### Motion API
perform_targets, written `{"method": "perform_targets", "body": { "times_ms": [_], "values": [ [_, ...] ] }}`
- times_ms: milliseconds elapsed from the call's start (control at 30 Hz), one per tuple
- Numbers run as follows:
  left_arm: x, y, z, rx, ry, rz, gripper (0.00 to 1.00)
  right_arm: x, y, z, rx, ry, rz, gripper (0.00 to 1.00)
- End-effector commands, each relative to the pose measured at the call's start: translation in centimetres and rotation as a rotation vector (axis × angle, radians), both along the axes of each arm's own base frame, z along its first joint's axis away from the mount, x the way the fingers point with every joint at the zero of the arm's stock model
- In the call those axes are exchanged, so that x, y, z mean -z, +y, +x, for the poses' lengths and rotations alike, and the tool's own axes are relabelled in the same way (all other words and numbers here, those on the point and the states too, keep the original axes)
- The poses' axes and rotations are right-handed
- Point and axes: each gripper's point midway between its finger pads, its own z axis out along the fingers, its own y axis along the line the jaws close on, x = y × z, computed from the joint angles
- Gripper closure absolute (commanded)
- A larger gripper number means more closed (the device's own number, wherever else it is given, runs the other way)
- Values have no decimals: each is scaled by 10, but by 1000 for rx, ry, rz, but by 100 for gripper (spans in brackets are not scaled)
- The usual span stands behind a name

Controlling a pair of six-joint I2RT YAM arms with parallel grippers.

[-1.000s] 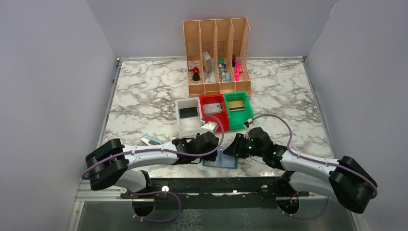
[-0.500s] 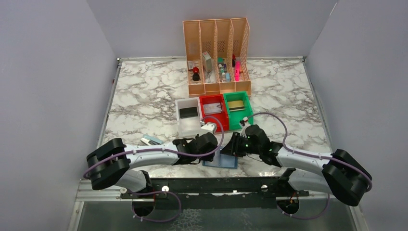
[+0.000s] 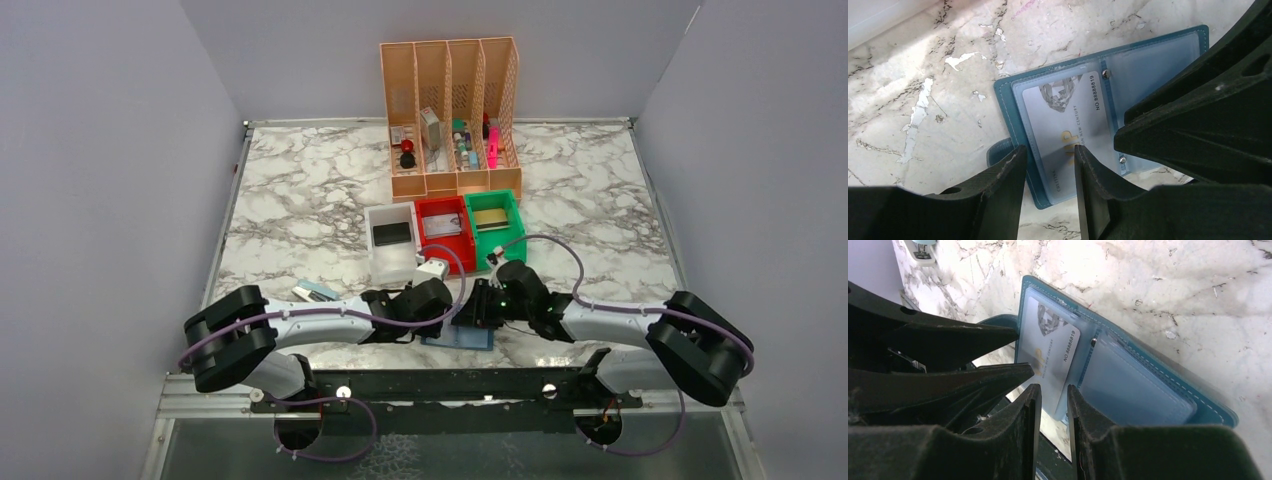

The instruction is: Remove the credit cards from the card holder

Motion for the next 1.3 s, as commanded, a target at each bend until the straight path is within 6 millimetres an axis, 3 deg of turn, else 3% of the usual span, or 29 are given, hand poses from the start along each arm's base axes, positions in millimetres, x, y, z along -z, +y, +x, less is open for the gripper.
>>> {"method": "perform_targets", "body": {
  "times_ms": [0,267,567,900,1267],
  "values": [
    [7,3,-1,14,0,29,58,-3,11,5,-4,-2,16,70],
    [6,0,-3,40,2,28,68,15,10,5,16,45,-24,73],
    [5,-3,-5,72,10,27,78,14,14,4,19,47,14,81],
    [10,1,-5,59,13,51,81,2,14,4,18,22,47,99],
    [15,6,-5,42,20,78,84,7,-5,7,67,2,-54,99]
  ]
}}
